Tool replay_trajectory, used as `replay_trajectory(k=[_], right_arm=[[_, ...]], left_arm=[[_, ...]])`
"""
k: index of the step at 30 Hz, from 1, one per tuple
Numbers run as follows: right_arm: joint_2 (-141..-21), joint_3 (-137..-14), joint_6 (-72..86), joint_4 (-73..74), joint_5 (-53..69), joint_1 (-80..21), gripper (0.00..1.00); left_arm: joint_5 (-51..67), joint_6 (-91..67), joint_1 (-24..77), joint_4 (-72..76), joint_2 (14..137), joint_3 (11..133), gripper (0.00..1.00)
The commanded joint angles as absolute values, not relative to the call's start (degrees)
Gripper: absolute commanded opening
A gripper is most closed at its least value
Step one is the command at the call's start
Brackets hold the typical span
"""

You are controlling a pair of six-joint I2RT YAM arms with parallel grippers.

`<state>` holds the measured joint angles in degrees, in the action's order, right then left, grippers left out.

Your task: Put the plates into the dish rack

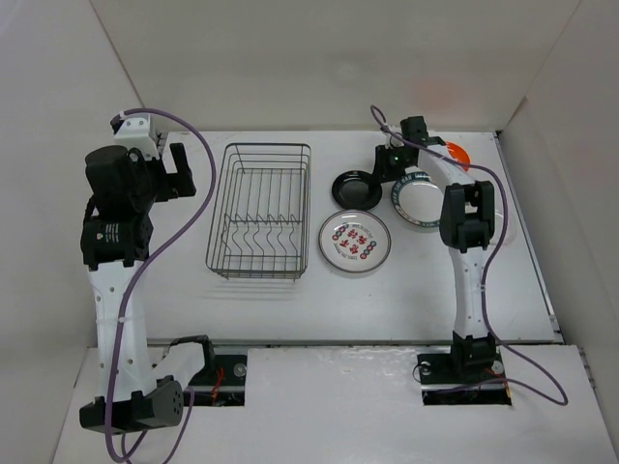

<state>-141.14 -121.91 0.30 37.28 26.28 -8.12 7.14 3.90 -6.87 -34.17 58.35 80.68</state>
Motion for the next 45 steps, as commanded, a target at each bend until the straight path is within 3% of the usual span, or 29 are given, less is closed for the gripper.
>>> replay_trajectory(k=[1, 3, 11, 20, 29, 33, 37, 45], right_arm=[[-142.8, -124.4, 0.1, 40.1, 23.6, -8.8, 0.35], [-142.8, -124.4, 0.1, 40.6, 23.6, -8.8, 0.33], [-143.3, -125.5, 0.6, 42.6, 23.6, -8.8, 0.00], [-134.9, -128.8, 10.1, 37.0, 15.6, -8.8, 0.00], [-108.8, -109.1, 19.6, 18.1, 5.2, -9.3, 0.00], [-100.9, -102.0, 18.9, 12.5, 11.1, -12.1, 0.00], [-93.9, -92.7, 18.9, 1.6, 26.7, -15.5, 0.00], [-93.2, -92.5, 19.8, -1.8, 27.8, -23.1, 0.00]], left_arm=[[8.0, 4.7, -7.1, -33.4, 58.0, 83.1, 1.00], [8.0, 4.7, -7.1, -33.4, 58.0, 82.5, 1.00], [8.0, 5.2, -7.1, -33.4, 58.5, 82.5, 1.00], [11.7, 4.0, -7.1, -32.7, 66.5, 87.9, 1.00], [19.5, 3.5, -1.9, -38.1, 82.3, 108.4, 1.00], [36.5, 5.8, -0.5, -37.9, 85.4, 111.0, 1.00], [46.6, 7.0, 2.5, -36.2, 88.8, 110.3, 1.00], [53.4, 6.5, 6.9, -36.9, 93.1, 111.2, 0.99]])
